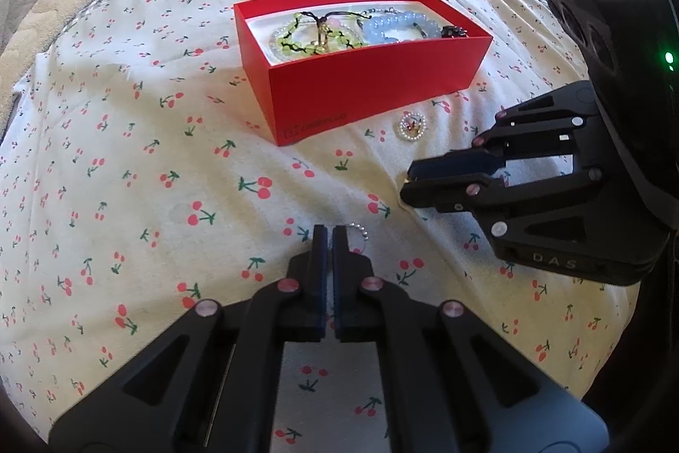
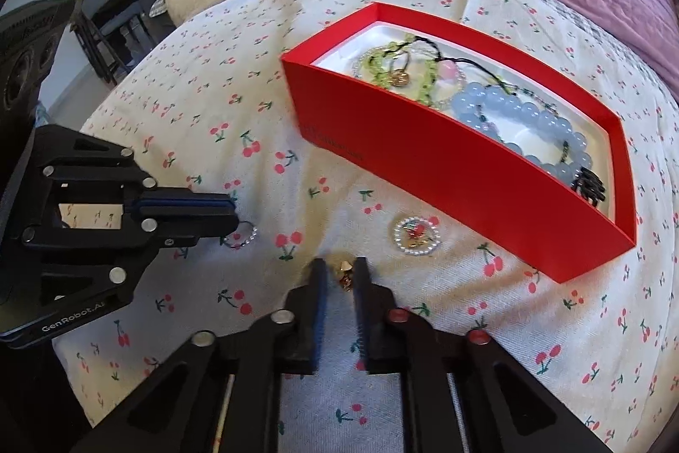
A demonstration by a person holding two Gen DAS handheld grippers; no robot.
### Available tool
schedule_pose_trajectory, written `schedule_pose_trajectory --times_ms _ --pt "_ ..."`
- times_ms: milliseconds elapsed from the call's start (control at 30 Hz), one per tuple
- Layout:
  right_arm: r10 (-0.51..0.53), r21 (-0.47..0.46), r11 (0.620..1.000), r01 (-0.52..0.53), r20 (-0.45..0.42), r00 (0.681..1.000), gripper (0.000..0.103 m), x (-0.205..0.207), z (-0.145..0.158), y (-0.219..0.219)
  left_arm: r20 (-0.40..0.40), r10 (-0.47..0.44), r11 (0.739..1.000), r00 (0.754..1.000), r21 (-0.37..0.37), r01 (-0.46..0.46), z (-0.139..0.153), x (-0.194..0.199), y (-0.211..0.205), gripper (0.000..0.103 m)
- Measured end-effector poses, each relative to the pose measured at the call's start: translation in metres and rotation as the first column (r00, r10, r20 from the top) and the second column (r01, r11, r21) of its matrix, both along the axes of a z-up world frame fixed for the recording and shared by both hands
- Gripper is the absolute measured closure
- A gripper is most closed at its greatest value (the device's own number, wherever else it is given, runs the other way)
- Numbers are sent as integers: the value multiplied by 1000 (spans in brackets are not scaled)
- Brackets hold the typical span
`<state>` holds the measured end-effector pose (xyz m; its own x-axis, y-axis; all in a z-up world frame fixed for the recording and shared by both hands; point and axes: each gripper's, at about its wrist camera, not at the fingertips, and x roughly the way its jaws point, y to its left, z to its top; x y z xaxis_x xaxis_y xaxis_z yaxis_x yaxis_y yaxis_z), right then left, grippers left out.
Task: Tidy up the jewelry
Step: 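Close the left tool on a silver ring while the right grasps a gold earring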
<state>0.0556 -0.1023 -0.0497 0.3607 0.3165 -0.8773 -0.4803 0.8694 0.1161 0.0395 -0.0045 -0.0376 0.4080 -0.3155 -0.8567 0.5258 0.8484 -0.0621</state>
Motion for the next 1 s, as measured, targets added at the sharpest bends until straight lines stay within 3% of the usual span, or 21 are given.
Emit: schedule_pose_trajectory --times_ms 400,433,500,533,567,833,1000 --pt "-23 41 999 23 16 1000 94 0 15 -6 4 -2 1000 1000 -12 2 12 3 8 102" --pt "-25 44 999 25 16 1000 94 0 16 -7 2 -8 1000 1000 -20 8 13 2 9 99" --pt "-27 41 999 26 16 1000 94 -2 17 -9 -5 -22 999 1000 -31 22 13 1 10 79" --pt "-27 39 999 26 14 1000 94 -2 17 -9 -5 -29 999 1000 -32 29 13 0 9 60" --pt "-26 38 999 26 12 1000 94 -3 16 -9 -2 -37 999 999 -35 37 12 -2 7 50" --pt "-14 32 999 14 3 1000 94 -8 15 -11 -17 -79 996 997 34 79 -7 -3 -14 51" --pt "-17 31 999 17 -4 1000 94 -6 14 -12 -22 -68 997 997 25 68 -10 1 -13 76"
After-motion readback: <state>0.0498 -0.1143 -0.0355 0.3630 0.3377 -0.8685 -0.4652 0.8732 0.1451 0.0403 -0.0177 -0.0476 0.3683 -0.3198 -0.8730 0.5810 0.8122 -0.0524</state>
